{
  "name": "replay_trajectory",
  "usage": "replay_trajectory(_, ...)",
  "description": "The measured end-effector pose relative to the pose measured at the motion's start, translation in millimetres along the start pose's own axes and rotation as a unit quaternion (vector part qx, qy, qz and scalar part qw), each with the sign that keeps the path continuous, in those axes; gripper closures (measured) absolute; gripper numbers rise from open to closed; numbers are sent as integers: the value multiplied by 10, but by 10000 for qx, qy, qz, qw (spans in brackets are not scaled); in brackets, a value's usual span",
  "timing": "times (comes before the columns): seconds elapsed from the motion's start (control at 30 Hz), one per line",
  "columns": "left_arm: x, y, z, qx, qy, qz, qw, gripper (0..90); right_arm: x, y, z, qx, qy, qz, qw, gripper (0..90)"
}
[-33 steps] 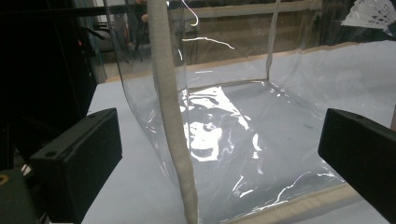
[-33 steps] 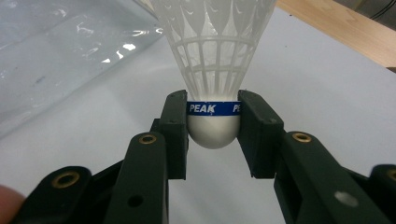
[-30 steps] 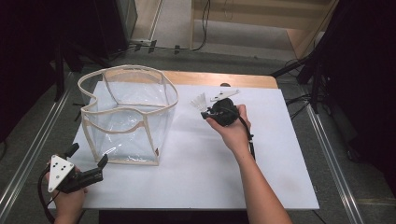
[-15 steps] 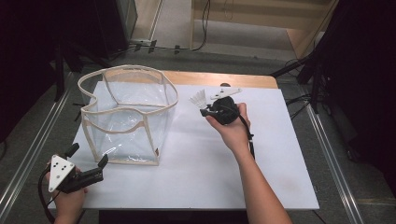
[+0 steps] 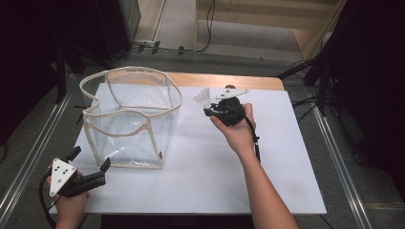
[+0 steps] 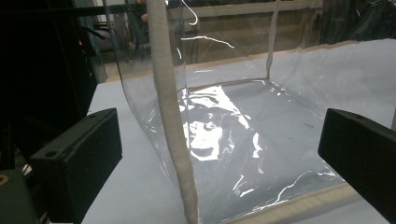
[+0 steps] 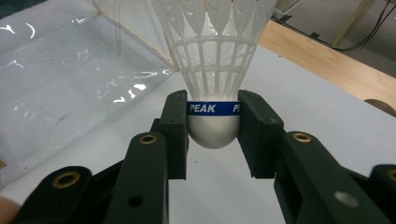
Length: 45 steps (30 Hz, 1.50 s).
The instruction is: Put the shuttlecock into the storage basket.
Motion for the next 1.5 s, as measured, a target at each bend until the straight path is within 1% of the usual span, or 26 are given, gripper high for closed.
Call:
replay_trajectory(0.17, 0, 2, 0, 2, 5, 0, 10000, 3, -40, -20, 27, 7, 78, 41, 10000, 630)
replay_trajectory(0.27, -1, 1, 1, 4, 8, 0, 10000, 3, -61, -29, 42, 18, 106, 25, 9999, 630)
replay_trajectory(0.43, -1, 2, 1, 5, 9, -3, 10000, 3, -124, -46, 73, 24, 226, 47, 9997, 630)
replay_trajectory(1.5, -1, 2, 1, 7, 9, 2, 10000, 3, -376, -176, 199, 31, 627, 144, 9979, 630)
Point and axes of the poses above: each handheld gripper's, and its own axes: z roughly backward along the jaws, x roughly out of its underside, y roughly to its right, the point moved 4 cm from there along -z, roughly forward along the jaws, and after that the axes turned 5 degrees about y, right-handed, at the moved point
